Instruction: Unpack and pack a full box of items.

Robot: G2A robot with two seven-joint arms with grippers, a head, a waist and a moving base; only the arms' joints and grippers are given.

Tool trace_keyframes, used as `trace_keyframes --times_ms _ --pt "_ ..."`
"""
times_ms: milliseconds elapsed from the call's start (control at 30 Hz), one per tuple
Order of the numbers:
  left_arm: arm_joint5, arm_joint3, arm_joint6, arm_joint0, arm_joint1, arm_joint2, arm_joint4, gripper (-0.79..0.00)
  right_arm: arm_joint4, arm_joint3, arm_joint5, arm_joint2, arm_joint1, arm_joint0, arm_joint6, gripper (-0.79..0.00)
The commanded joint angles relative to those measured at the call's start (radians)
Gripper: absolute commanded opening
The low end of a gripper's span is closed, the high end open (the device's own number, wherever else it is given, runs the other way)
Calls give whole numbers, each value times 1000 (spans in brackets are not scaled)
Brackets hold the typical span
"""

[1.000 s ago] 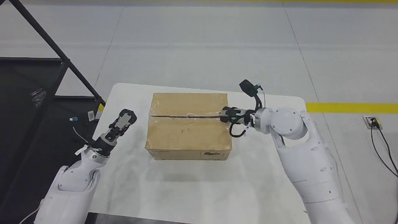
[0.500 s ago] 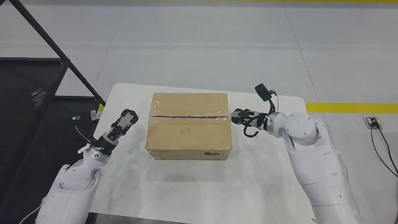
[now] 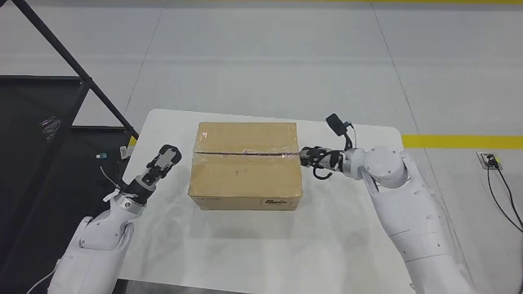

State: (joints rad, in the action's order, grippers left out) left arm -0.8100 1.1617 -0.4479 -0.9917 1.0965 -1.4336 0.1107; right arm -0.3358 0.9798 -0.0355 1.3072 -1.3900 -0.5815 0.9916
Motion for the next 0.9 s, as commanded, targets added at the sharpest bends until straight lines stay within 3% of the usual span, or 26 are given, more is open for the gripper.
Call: trace_keyframes --times_ms 0,100,200,367,633,867 --pt "0 2 0 0 0 1 -1 0 2 -19 1 3 1 5 -36 -785" --pt "1 5 0 -2 0 1 -3 0 34 27 47 43 8 -17 -124 -785" --pt "-1 6 3 -7 -1 -5 -6 0 52 163 82 72 16 -73 -182 -785" --pt "-3 0 10 -13 -2 -9 -10 0 59 273 35 -21 8 -77 -102 -785" --pt "-17 -16 32 -37 -6 -38 4 0 69 50 -36 -223 -42 86 -63 -785" --pt "-20 -15 24 -48 -10 -54 15 0 116 -101 -32 -319 -87 183 -105 -785"
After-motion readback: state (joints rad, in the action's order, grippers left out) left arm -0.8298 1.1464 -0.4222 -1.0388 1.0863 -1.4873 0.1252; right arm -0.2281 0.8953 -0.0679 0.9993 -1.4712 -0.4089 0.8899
